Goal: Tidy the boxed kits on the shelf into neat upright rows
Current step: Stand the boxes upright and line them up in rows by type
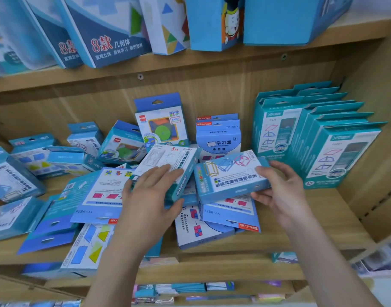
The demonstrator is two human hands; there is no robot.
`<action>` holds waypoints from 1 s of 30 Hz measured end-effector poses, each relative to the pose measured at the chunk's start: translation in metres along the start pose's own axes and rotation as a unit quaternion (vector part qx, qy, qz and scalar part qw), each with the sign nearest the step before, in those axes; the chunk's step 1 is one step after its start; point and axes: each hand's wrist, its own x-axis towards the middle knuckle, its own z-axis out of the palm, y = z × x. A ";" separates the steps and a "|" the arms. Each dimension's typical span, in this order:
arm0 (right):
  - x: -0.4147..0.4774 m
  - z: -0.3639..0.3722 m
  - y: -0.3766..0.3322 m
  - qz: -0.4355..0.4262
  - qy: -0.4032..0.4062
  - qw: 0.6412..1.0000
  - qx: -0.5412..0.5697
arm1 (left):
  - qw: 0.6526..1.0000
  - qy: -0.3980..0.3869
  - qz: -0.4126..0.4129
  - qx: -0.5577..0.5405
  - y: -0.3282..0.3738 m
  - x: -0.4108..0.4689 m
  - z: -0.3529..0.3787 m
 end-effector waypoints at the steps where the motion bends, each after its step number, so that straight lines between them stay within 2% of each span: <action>1: 0.001 -0.005 0.000 0.002 0.007 1.000 0.013 | 1.000 0.013 0.008 -0.003 -0.002 0.000 0.001; 4: 0.005 -0.023 -0.002 0.017 0.011 0.997 0.078 | 0.995 0.090 0.023 -0.020 -0.007 -0.004 0.004; 7: 0.005 -0.031 0.001 0.035 0.005 0.994 0.105 | 0.986 0.169 -0.004 -0.006 -0.005 -0.005 -0.003; 9: 0.004 -0.029 0.008 0.055 -0.005 0.995 0.082 | 0.984 0.177 -0.026 0.006 -0.004 0.000 -0.010; 13: 0.000 -0.023 0.023 0.078 -0.005 0.997 0.028 | 0.988 0.138 -0.063 0.023 -0.012 0.013 -0.021; 18: -0.003 -0.014 0.025 0.084 -0.043 0.996 -0.010 | 0.967 0.215 -0.112 -0.081 -0.022 0.018 -0.025; 21: -0.004 -0.012 0.025 0.091 -0.073 0.993 -0.018 | 0.924 0.268 -0.165 -0.218 -0.021 0.012 -0.032; 23: -0.004 -0.012 0.023 0.091 -0.079 0.993 -0.016 | 0.870 0.283 -0.190 -0.358 -0.019 0.008 -0.035; 25: -0.005 -0.012 0.021 0.086 -0.077 0.993 -0.015 | 0.799 0.276 -0.201 -0.494 -0.017 0.006 -0.035; 26: -0.006 -0.011 0.021 0.083 -0.075 0.994 -0.017 | 0.775 0.274 -0.202 -0.532 -0.016 0.004 -0.035; 27: -0.006 -0.011 0.020 0.078 -0.074 0.994 -0.021 | 0.768 0.273 -0.199 -0.544 -0.013 0.000 -0.034; 28: -0.006 -0.011 0.018 0.073 -0.072 0.994 -0.024 | 0.779 0.277 -0.192 -0.529 -0.011 -0.003 -0.031; 30: -0.005 -0.011 0.015 0.060 -0.066 0.996 -0.028 | 0.827 0.295 -0.137 -0.459 -0.002 -0.011 -0.025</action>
